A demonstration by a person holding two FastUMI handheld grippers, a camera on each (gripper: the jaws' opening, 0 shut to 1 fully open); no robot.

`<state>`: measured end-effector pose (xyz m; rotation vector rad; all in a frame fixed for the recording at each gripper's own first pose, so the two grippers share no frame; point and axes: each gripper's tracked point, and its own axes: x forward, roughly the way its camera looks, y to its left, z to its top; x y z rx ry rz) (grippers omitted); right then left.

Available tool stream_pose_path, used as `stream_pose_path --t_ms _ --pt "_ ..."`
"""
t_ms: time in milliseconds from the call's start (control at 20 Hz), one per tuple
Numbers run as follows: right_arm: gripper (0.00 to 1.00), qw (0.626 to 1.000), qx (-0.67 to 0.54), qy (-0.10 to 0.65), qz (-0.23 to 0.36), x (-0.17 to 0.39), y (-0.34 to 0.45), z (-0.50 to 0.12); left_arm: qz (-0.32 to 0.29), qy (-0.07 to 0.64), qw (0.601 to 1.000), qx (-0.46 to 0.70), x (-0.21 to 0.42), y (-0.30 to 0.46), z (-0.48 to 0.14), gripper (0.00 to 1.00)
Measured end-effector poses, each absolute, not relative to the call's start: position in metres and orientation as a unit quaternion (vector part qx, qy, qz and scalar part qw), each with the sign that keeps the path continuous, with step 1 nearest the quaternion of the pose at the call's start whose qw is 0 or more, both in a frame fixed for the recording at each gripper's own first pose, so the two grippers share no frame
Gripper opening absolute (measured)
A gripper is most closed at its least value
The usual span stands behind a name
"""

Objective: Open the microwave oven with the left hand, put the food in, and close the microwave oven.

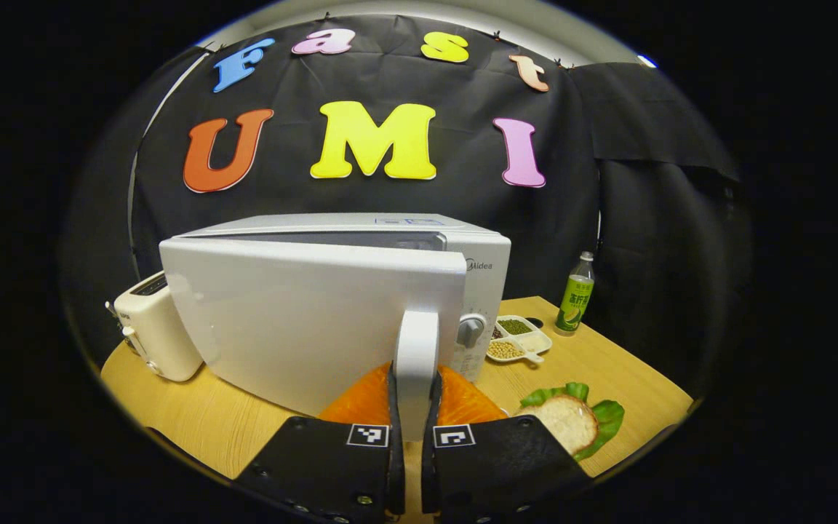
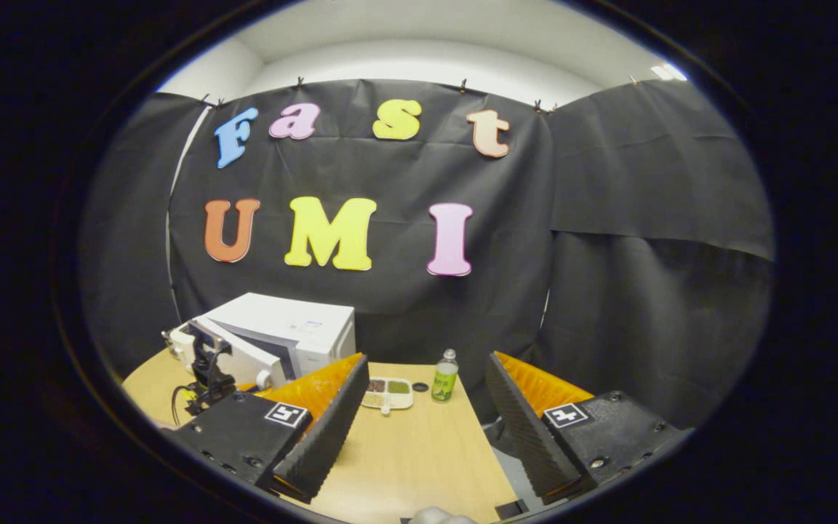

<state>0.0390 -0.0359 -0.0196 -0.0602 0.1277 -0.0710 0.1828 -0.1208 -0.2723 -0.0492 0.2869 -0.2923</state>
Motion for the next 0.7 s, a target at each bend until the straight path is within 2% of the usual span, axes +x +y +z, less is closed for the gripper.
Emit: stream_pose_path --t_ms 250,300,350,450,500,550,600,650,700 --pt "1.0 0.998 -0.025 0.063 0.001 0.04 -0.01 -0.026 -0.14 0.154 0.978 -0.016 0.145 -0.091 -0.274 0.13" --pt "0.96 0.998 -0.025 0.063 0.007 0.039 -0.005 -0.027 -0.138 0.154 0.978 -0.016 0.14 -0.086 -0.274 0.2" --pt "0.96 0.998 -0.025 0.065 0.011 0.039 -0.002 -0.03 -0.133 0.148 0.98 -0.015 0.136 -0.08 -0.271 0.2" --pt "0.96 0.997 -0.023 0.069 0.019 0.036 0.003 -0.034 -0.133 0.147 0.98 -0.014 0.129 -0.071 -0.268 0.26" --pt "0.97 0.997 -0.021 0.071 0.023 0.035 0.006 -0.036 -0.125 0.146 0.981 -0.008 0.128 -0.062 -0.267 0.34" --pt "0.96 0.997 -0.019 0.071 0.026 0.034 0.008 -0.038 -0.118 0.142 0.983 -0.005 0.127 -0.054 -0.264 0.31" --pt "0.96 0.997 -0.017 0.073 0.028 0.033 0.01 -0.039 -0.113 0.142 0.983 -0.008 0.125 -0.047 -0.262 0.55" --pt "0.96 0.997 -0.015 0.074 0.033 0.031 0.013 -0.042 -0.106 0.14 0.984 -0.013 0.126 -0.042 -0.26 0.63" --pt "0.96 0.996 -0.014 0.076 0.038 0.03 0.017 -0.043 -0.102 0.143 0.984 -0.018 0.12 -0.036 -0.262 0.9"
